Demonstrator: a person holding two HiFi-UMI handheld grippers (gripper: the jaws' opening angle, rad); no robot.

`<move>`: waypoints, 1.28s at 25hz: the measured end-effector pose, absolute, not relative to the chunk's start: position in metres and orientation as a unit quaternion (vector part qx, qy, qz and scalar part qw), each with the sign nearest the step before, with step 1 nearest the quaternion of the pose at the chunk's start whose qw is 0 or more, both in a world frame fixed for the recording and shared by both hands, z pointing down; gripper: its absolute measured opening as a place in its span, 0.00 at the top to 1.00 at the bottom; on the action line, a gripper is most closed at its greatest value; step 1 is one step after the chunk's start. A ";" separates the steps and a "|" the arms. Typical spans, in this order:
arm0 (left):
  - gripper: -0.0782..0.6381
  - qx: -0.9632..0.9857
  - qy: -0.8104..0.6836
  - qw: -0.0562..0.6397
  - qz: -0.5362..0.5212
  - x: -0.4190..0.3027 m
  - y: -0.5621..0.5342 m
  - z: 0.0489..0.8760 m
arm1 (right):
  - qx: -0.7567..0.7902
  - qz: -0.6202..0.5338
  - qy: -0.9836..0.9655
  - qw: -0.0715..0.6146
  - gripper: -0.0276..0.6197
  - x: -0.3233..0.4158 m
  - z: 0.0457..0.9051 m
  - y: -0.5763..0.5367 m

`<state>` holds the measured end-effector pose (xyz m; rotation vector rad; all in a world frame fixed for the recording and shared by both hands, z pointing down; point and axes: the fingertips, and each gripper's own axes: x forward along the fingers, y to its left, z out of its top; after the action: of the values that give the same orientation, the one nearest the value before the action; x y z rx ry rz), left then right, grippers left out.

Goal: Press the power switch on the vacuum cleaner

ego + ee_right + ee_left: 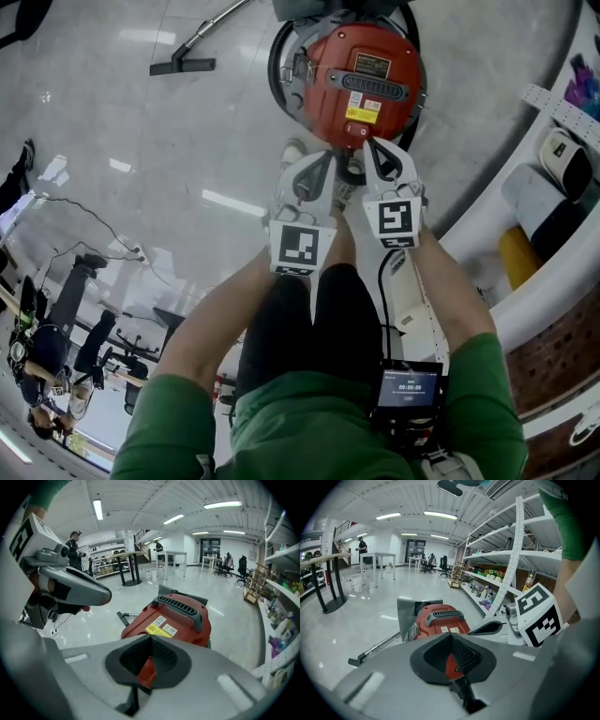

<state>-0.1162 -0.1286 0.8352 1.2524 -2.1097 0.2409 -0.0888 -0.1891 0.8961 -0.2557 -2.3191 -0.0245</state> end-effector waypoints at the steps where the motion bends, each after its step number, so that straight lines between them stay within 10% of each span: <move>1: 0.88 0.478 -0.808 0.332 0.092 -0.117 -0.128 0.837 | -0.101 -0.010 -0.913 0.396 0.96 -0.090 0.899 -0.189; 32: 0.88 0.473 -0.810 0.336 0.090 -0.117 -0.124 0.842 | -0.091 0.032 -0.905 0.415 0.95 -0.088 0.921 -0.192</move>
<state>-0.1173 -0.1236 0.8421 1.2335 -2.1113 0.2342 -0.0875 -0.1924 0.9214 -0.2278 -2.2722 0.0815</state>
